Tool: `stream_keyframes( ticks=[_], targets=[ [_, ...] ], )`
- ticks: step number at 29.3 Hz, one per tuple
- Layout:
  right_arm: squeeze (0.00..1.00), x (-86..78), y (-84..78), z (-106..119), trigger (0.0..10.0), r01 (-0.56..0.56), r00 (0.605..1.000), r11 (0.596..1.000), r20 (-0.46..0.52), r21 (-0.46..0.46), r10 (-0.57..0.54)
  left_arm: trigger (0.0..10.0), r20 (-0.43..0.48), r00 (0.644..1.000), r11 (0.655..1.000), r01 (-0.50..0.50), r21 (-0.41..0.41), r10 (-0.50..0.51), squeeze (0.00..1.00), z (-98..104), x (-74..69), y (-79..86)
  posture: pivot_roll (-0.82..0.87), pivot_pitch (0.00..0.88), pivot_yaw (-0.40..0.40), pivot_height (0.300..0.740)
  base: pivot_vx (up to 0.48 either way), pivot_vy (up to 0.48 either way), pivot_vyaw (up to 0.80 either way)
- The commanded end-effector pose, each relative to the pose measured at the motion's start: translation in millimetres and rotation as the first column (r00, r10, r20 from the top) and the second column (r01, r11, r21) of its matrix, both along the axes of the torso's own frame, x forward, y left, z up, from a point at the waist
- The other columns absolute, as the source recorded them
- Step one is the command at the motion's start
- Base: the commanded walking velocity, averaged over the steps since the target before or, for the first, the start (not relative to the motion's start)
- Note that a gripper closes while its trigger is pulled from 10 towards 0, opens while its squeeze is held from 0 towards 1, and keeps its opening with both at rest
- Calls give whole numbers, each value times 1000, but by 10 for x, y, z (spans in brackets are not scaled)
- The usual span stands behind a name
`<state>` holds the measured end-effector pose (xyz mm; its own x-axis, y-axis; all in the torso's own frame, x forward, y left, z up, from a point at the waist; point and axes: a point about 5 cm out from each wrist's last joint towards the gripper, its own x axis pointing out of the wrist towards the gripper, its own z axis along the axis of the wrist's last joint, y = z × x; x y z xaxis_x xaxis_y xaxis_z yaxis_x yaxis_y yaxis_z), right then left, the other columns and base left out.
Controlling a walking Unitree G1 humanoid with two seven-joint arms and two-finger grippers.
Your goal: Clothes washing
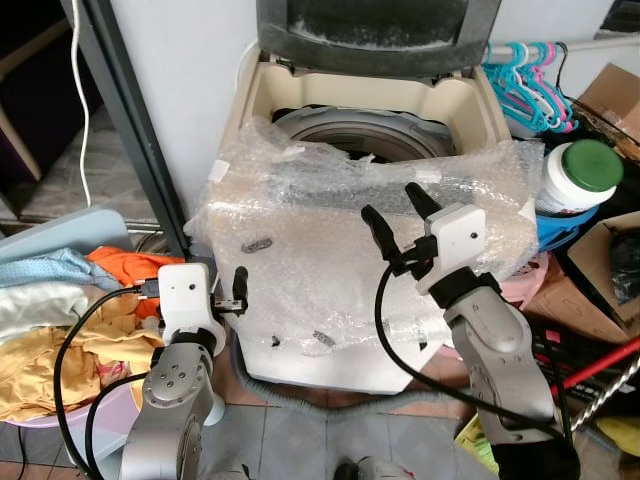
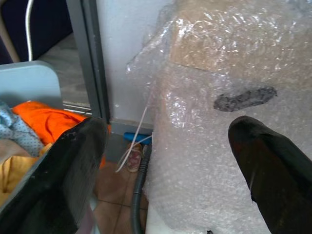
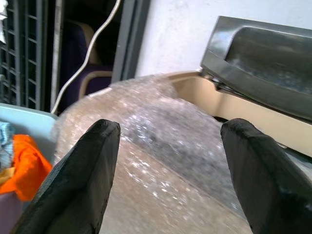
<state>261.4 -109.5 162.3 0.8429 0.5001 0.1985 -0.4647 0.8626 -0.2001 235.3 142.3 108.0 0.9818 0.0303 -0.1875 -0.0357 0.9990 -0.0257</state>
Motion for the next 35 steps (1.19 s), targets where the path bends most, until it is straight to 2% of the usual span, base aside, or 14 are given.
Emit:
stream_keyframes(
  ticks=[1,6,16,20,23,24,26,27,28,35],
  targets=[
    [1000,-10,-14,39,10000,11,1000,1000,3,3,-11,10000,6,1000,1000,-5,16,5,0,9,12,5,-6,32,-35,740,0,307,800],
    [1000,29,-81,10,10000,59,998,998,-34,25,-58,10000,9,1000,1000,-4,16,4,0,15,28,9,-5,31,-23,740,0,475,800],
    [1000,73,-123,10,10000,62,997,998,-41,11,-61,10000,8,1000,999,-7,33,7,0,19,61,7,-4,30,-22,740,0,480,745],
    [1000,76,-120,14,10000,58,997,998,-42,11,-58,10000,6,1000,999,-16,36,16,0,14,70,10,-6,28,-22,740,0,480,208],
    [1000,82,-107,15,10000,53,998,999,-44,11,-53,10000,38,999,999,-30,32,28,0,44,87,25,-5,24,-21,740,0,480,0],
    [918,86,-100,10,10000,49,998,999,-49,13,-49,10000,52,998,998,-35,43,33,0,63,97,34,-4,23,-20,740,0,0,0],
    [918,89,-99,7,10000,49,998,999,-51,14,-48,10000,56,998,998,-35,52,32,0,68,101,37,-3,22,-20,740,0,0,0],
    [59,96,-99,-11,10000,53,997,998,-62,14,-52,10000,61,998,998,-28,61,24,0,76,109,30,-4,20,-19,740,0,0,0],
    [0,104,-99,-29,10000,59,995,998,-75,21,-57,10000,62,998,998,-21,64,17,0,77,115,22,-4,18,-17,740,0,0,0],
    [0,111,-89,-109,10000,75,991,997,-117,33,-71,10000,53,999,999,-9,45,7,0,43,126,48,-2,4,-6,740,0,0,0]
  ],
)
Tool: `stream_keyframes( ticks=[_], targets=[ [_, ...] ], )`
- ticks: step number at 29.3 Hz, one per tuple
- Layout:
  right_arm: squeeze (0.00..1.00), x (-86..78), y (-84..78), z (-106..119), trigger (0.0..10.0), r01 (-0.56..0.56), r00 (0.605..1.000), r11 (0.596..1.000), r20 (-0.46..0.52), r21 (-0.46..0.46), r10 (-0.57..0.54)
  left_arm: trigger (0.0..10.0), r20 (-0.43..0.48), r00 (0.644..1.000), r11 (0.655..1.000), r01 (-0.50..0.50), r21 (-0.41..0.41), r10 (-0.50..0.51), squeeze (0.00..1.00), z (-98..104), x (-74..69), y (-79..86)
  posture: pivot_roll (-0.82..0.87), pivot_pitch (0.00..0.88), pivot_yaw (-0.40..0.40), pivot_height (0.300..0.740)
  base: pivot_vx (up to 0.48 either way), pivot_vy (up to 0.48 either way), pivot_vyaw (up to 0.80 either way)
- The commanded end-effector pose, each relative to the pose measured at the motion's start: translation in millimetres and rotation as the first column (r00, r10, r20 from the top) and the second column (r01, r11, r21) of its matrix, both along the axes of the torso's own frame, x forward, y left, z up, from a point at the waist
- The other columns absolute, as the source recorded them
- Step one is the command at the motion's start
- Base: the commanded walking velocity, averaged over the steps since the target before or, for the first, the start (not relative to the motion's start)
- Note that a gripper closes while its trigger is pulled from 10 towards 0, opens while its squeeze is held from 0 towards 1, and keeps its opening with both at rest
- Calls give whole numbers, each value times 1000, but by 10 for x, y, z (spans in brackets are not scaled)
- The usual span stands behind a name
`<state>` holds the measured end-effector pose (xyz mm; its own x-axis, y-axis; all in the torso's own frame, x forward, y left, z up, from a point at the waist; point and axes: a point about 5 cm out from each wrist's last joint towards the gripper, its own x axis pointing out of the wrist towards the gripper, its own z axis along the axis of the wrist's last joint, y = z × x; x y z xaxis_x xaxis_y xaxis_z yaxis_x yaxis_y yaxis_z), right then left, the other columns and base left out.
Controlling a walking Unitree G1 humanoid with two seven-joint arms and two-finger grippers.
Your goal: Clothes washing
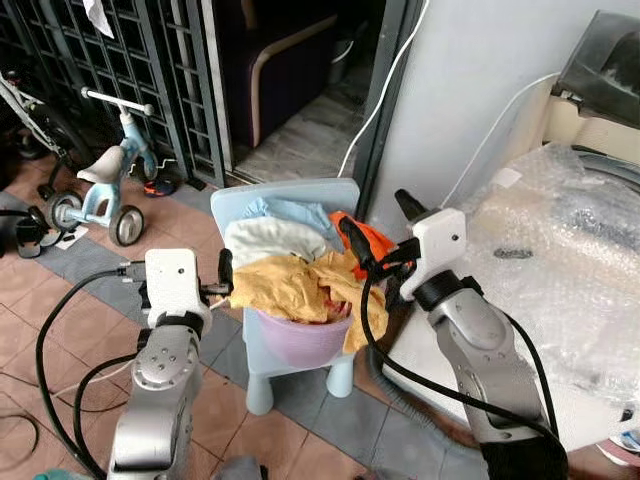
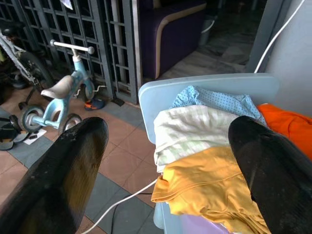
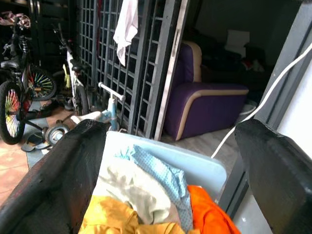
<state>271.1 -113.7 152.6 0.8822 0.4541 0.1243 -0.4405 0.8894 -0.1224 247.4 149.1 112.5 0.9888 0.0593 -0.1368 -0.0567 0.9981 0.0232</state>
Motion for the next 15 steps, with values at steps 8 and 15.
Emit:
stream_keyframes(
  ticks=[8,15],
  targets=[
    [0,5,-16,-176,10000,17,997,999,-77,-36,-20,10000,-32,1000,1000,2,1,-2,0,-73,-56,49,9,7,-24,740,170,0,0],
    [0,37,77,-385,10000,-29,984,998,-179,-63,17,10000,-60,998,1000,-10,-10,9,0,-140,-49,67,15,10,-30,740,414,0,0]
  ],
)
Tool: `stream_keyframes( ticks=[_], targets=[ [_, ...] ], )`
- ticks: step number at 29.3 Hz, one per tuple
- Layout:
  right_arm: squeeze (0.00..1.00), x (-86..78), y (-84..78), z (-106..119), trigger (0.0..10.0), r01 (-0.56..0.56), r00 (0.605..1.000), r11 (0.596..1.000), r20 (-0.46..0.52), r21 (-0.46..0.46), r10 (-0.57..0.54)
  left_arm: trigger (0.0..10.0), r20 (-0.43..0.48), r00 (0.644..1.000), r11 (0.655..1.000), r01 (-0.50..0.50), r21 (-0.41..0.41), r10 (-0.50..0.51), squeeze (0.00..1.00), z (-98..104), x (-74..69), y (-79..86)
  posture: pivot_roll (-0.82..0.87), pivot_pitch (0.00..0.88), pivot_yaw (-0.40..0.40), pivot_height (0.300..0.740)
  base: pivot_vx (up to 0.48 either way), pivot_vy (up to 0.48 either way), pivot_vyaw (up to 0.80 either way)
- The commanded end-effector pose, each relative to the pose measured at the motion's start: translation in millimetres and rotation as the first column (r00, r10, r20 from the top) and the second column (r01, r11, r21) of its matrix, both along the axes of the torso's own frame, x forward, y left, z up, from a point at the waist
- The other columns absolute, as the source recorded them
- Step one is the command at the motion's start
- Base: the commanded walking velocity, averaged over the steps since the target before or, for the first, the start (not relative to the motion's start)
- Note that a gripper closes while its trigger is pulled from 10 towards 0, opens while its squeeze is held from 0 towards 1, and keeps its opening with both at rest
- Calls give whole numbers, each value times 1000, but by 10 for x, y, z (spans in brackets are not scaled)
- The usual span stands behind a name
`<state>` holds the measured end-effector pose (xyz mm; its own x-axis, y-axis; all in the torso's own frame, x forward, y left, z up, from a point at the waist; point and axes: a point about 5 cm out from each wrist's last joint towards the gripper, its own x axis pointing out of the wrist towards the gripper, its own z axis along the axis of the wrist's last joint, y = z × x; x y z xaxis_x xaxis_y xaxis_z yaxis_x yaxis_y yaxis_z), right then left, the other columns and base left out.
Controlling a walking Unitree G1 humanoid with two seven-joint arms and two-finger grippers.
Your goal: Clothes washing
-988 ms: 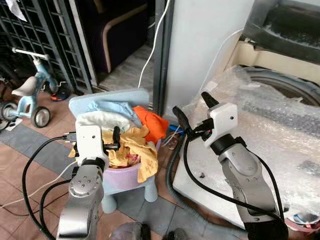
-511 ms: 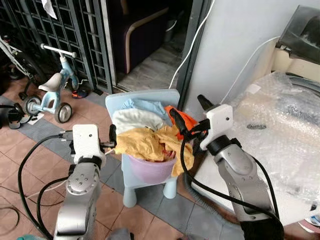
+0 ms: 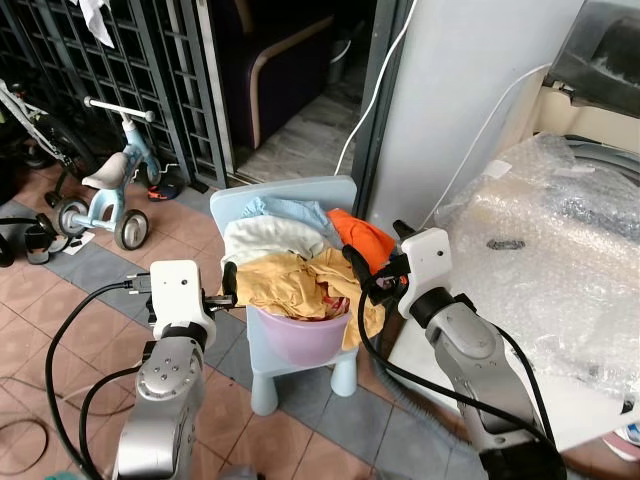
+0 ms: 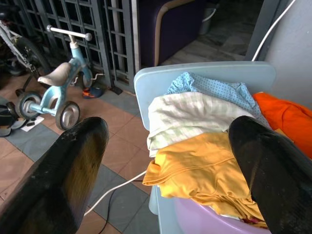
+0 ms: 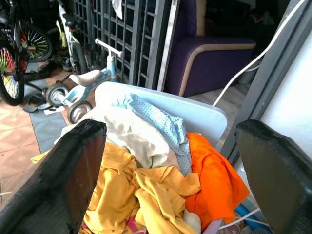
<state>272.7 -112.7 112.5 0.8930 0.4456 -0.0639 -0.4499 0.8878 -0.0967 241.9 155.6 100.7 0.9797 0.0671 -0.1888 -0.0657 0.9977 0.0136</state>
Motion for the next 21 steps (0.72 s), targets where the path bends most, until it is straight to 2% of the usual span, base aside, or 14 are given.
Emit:
stream_keyframes(
  ticks=[1,8,14,16,21],
  targets=[
    [0,17,85,-4,10000,-46,999,999,-5,-8,46,10000,-9,1000,1000,1,2,-1,0,-29,6,1,15,6,-33,740,424,0,0],
    [0,14,135,-161,10000,-90,993,995,-77,-41,87,10000,-15,1000,1000,-4,-24,4,0,-53,1,-61,26,4,-51,740,436,0,0],
    [0,36,205,-187,10000,-173,984,980,-70,-96,167,10000,-21,1000,999,0,-36,-1,0,-70,-3,-69,24,5,-56,740,430,0,0],
    [0,1,241,-229,10000,-226,973,967,-85,-118,217,10000,-8,1000,999,4,-41,-5,0,-44,12,-90,24,9,-55,740,129,0,0],
    [0,-10,243,-284,10000,-246,966,961,-113,-126,232,10000,-28,1000,999,2,-34,-3,0,-60,7,-108,27,16,-53,740,0,0,0]
  ],
)
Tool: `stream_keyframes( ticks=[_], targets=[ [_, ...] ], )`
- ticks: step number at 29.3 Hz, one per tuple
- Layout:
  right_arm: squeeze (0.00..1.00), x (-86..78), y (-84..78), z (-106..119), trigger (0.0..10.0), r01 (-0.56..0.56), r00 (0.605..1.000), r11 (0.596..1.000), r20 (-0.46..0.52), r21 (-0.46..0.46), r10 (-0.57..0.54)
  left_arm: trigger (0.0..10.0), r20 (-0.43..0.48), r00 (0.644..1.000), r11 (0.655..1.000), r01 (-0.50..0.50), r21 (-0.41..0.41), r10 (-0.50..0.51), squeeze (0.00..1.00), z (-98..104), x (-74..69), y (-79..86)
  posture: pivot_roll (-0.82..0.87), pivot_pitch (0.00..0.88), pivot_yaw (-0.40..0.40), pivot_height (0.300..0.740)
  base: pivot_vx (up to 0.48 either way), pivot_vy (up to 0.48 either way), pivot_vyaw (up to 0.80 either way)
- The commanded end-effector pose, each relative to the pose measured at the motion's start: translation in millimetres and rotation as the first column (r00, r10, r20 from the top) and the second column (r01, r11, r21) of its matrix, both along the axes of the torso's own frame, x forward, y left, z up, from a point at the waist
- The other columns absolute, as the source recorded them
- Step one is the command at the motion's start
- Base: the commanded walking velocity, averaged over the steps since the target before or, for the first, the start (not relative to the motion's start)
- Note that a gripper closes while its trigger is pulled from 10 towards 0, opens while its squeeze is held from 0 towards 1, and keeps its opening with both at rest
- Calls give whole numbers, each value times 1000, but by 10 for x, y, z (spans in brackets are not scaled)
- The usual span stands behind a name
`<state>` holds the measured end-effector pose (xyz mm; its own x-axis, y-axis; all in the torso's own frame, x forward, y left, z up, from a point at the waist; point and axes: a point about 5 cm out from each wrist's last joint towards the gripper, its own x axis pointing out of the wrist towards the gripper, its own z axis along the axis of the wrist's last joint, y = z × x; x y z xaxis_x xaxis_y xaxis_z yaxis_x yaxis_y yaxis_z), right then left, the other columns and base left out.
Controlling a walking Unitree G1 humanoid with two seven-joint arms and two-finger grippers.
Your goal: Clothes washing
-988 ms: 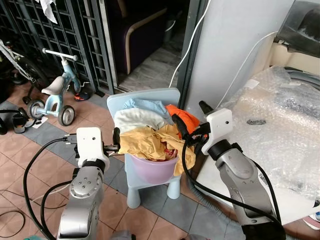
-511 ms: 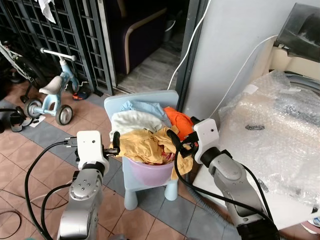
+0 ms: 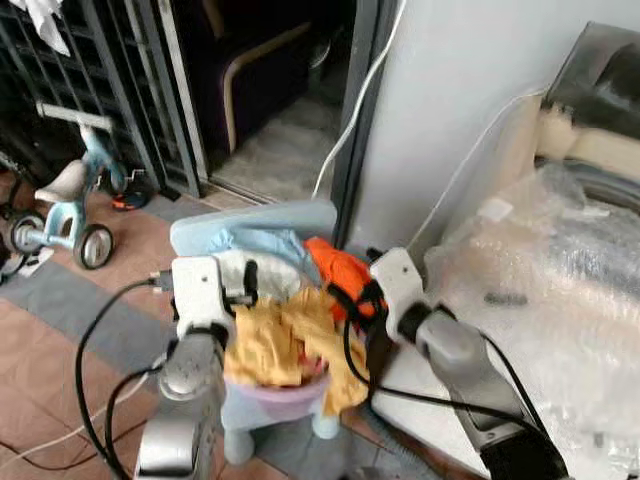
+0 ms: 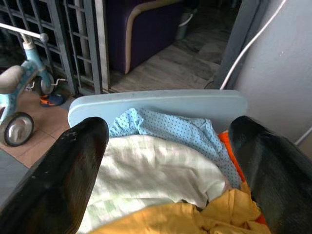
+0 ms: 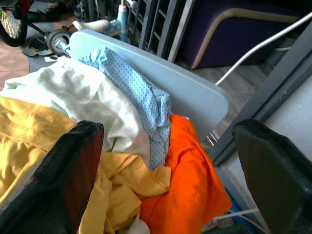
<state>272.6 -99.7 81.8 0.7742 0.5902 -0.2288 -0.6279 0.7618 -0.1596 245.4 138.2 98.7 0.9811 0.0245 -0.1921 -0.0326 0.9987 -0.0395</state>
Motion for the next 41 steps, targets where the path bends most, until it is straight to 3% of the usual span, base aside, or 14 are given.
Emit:
stream_keyframes(
  ticks=[1,7,9,14,17,20,23,28,31,35,36,37,38,41],
  targets=[
    [0,-7,115,-1,10000,-50,999,999,-10,0,50,10000,-42,999,999,-35,21,35,0,-57,-33,68,29,22,-53,740,0,0,0],
    [0,7,133,-83,10000,-93,994,995,-61,-39,91,10000,-97,993,996,-57,65,64,0,-108,-54,113,43,41,-53,740,0,0,667],
    [0,60,114,-142,10000,-83,994,992,-82,-96,76,10000,-124,990,995,-63,83,73,0,-142,-79,146,50,46,-52,740,0,0,469],
    [0,207,80,-173,10000,-41,993,990,-111,-134,26,10000,-181,982,994,-44,104,62,0,-210,-123,164,63,52,-54,740,0,0,94],
    [0,307,55,-237,10000,5,982,990,-186,-141,-31,10000,-223,973,993,-35,113,59,0,-258,-146,167,68,51,-55,740,0,0,0],
    [0,341,70,-331,10000,-26,973,977,-228,-212,-24,10000,-221,973,993,-42,112,66,0,-246,-157,176,71,50,-57,740,0,0,0],
    [0,368,108,-400,10000,-13,952,982,-304,-191,-46,10000,-249,965,987,-43,152,80,0,-275,-210,229,84,51,-61,740,0,0,0],
    [0,364,112,-539,10000,56,905,984,-408,-169,-122,10000,-345,922,971,-105,217,177,0,-383,-439,451,130,76,-71,740,0,0,0],
    [0,300,144,-651,10000,66,874,983,-466,-171,-139,10000,-382,903,968,-113,222,193,0,-408,-599,508,158,100,-77,740,0,0,0],
    [0,250,192,-744,10000,85,852,976,-494,-200,-175,10000,-392,901,968,-105,227,189,0,-391,-695,523,177,118,-80,740,0,0,0],
    [0,234,224,-767,6510,92,844,975,-503,-204,-185,10000,-392,900,968,-103,229,189,0,-382,-702,524,182,123,-82,740,0,0,0],
    [0,222,250,-783,6510,96,839,974,-510,-207,-191,10000,-394,900,967,-102,231,189,0,-374,-711,526,183,125,-83,740,0,0,0],
    [0,205,278,-801,0,99,832,973,-520,-207,-195,10000,-394,899,967,-102,233,189,0,-366,-718,525,183,128,-83,740,0,0,0],
    [0,114,390,-882,0,85,796,976,-575,-202,-189,10000,-391,904,970,-85,228,171,0,-318,-707,477,187,135,-85,740,0,0,0]
  ],
)
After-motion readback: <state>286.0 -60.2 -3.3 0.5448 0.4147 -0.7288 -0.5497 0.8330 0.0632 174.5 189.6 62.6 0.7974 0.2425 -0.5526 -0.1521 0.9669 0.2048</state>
